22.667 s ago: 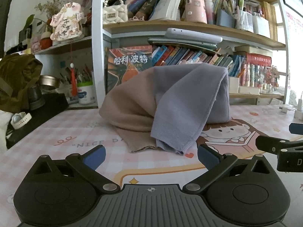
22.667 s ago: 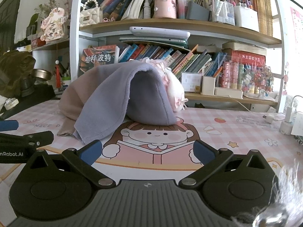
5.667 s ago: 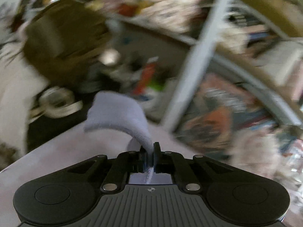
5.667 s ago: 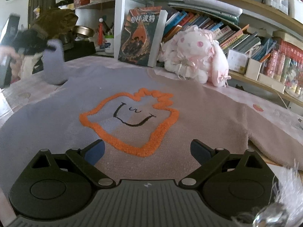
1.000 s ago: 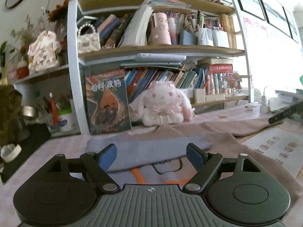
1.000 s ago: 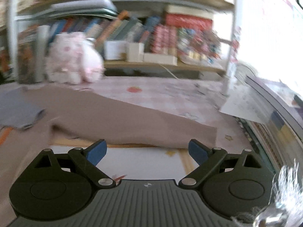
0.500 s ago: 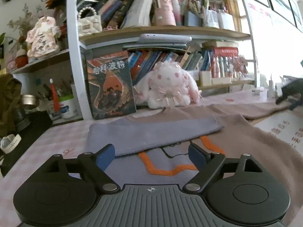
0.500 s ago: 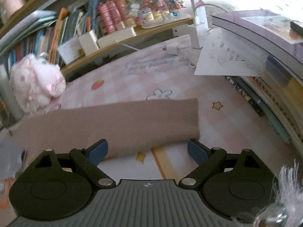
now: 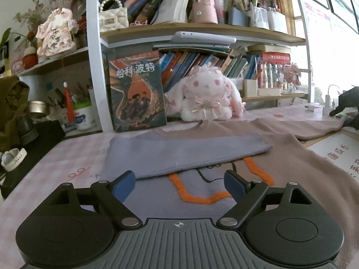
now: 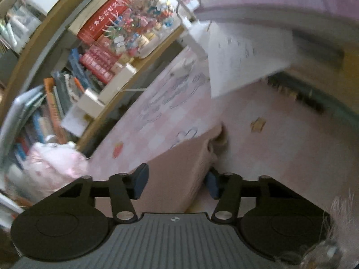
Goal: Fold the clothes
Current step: 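Move the right gripper to the beige sleeve cuff and grasp it, then lift the beige sleeve with the right gripper and fold it across the body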
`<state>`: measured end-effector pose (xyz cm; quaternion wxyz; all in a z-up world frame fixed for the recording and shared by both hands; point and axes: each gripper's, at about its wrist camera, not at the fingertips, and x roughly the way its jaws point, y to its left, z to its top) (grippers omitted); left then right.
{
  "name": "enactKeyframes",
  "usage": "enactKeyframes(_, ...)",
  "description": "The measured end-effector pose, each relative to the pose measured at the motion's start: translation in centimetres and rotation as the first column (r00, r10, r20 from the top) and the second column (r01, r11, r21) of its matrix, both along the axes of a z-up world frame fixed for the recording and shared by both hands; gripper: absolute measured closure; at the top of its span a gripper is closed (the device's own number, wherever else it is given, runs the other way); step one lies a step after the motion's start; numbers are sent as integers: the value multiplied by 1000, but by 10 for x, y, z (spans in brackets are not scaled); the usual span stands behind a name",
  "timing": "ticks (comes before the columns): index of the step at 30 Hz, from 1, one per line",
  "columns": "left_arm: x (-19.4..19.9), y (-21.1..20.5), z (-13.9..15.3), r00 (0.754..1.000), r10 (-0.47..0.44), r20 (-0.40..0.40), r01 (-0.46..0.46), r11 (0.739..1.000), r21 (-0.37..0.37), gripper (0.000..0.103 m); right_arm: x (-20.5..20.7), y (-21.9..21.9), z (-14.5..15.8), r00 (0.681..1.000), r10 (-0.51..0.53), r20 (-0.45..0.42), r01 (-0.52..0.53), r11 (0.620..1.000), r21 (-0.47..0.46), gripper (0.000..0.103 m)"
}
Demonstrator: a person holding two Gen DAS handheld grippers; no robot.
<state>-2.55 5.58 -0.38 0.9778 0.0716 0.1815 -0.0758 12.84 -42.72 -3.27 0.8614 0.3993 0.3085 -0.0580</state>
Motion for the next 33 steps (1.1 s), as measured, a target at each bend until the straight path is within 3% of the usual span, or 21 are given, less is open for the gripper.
enactKeyframes(4,-1,-3,0,1000,-6,7,6,1000,13,14,0,-4,-1,999,-27,-22,26,999,-42,93)
enactKeyframes(5,-2,-4,0,1000,-7,10,7,1000,18,14,0,-6,-1,999,-33,-20,32,999,-34,96)
enactKeyframes(9,-3,-6,0,1000,-8,14,8,1000,27,14,-1,5,13,999,-6,39,8,999,-52,98)
enactKeyframes(15,-4,0,2,999,-16,30,16,1000,-5,14,0,65,74,966,180,187,-163,981,-100,98)
enactKeyframes(20,-6,0,2,999,-1,42,1,1000,-1,14,7,149,126,881,387,272,-344,919,-195,98)
enactKeyframes(24,-10,-8,1,998,-13,63,10,999,48,13,21,231,154,793,535,291,-458,839,-295,98)
enactKeyframes(28,-10,-13,1,997,-6,71,0,997,76,13,33,306,161,710,646,278,-546,756,-363,98)
enactKeyframes(33,-8,-8,1,998,5,61,-8,999,47,13,44,381,147,638,736,225,-632,668,-394,98)
